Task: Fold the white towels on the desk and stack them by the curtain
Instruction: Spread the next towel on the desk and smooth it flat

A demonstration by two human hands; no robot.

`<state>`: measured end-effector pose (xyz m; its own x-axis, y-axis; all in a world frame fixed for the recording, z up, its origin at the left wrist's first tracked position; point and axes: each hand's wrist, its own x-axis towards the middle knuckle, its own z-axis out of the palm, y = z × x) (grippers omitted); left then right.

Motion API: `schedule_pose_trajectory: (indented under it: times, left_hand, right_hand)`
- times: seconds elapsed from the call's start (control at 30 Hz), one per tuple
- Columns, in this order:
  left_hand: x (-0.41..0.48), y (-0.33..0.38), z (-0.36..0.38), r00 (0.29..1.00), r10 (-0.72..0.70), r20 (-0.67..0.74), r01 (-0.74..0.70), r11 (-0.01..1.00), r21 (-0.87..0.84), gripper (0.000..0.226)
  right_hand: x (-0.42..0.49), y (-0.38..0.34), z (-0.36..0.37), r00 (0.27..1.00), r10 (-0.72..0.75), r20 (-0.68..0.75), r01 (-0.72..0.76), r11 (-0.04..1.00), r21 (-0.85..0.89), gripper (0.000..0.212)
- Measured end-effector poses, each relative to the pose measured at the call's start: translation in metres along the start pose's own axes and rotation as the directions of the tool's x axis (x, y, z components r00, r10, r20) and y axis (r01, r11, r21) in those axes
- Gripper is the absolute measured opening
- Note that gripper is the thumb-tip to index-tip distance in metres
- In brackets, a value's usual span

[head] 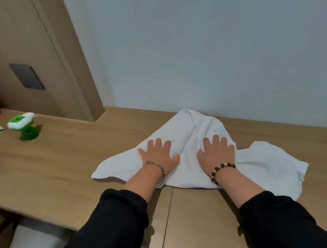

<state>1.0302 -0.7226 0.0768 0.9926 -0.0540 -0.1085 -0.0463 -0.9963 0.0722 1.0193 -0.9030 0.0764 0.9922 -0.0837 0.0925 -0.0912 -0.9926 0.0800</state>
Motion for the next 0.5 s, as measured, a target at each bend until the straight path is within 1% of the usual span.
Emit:
schedule_pose_trajectory:
  times: [0.03,0.1,0.17,0.2,0.27,0.3,0.37,0.43,0.47,0.5]
  left_hand:
    - [0.007,-0.001,-0.001,0.998,0.006,-0.059,-0.006,1.000,0.002,0.055]
    - [0.017,-0.004,0.001,0.988,-0.025,-0.151,0.021,0.999,-0.029,0.056]
    - [0.022,-0.005,0.001,0.973,-0.121,-0.196,0.102,0.989,-0.104,0.058]
    - [0.023,-0.005,-0.001,0.968,-0.161,-0.192,0.141,0.983,-0.117,0.056]
    - [0.017,-0.003,-0.010,0.975,-0.163,-0.151,0.155,0.986,-0.066,0.048]
    - [0.011,-0.003,-0.014,0.981,-0.146,-0.131,0.137,0.988,-0.074,0.041]
    - [-0.003,-0.004,-0.021,0.988,-0.115,-0.102,0.099,0.984,-0.145,0.027]
    - [-0.022,-0.011,-0.026,0.992,-0.073,-0.099,0.054,0.982,-0.183,0.013]
    - [-0.033,-0.016,-0.028,0.994,-0.050,-0.098,0.031,0.981,-0.189,0.006]
    - [-0.043,-0.021,-0.031,0.996,-0.028,-0.086,0.011,0.981,-0.193,0.005]
  right_hand:
    - [0.005,0.001,0.003,1.000,0.000,-0.024,0.000,1.000,-0.002,0.044]
    - [0.011,0.001,0.007,0.999,0.010,-0.048,-0.010,1.000,0.007,0.042]
    - [0.011,-0.002,0.008,0.998,0.012,-0.064,-0.011,1.000,0.006,0.041]
    - [0.010,-0.003,0.007,0.998,0.010,-0.070,-0.010,1.000,-0.004,0.040]
    - [0.006,-0.005,-0.001,0.998,-0.001,-0.057,0.000,1.000,-0.012,0.039]
    - [0.001,-0.006,-0.006,0.999,-0.010,-0.034,0.009,1.000,-0.019,0.039]
    - [-0.010,-0.008,-0.016,1.000,-0.020,0.018,0.021,0.999,-0.028,0.040]
    - [-0.026,-0.012,-0.027,0.995,-0.002,0.099,0.005,1.000,-0.030,0.039]
    - [-0.035,-0.014,-0.032,0.991,-0.005,0.133,0.009,1.000,-0.030,0.037]
    - [-0.045,-0.015,-0.036,0.987,-0.020,0.161,0.024,0.999,-0.023,0.033]
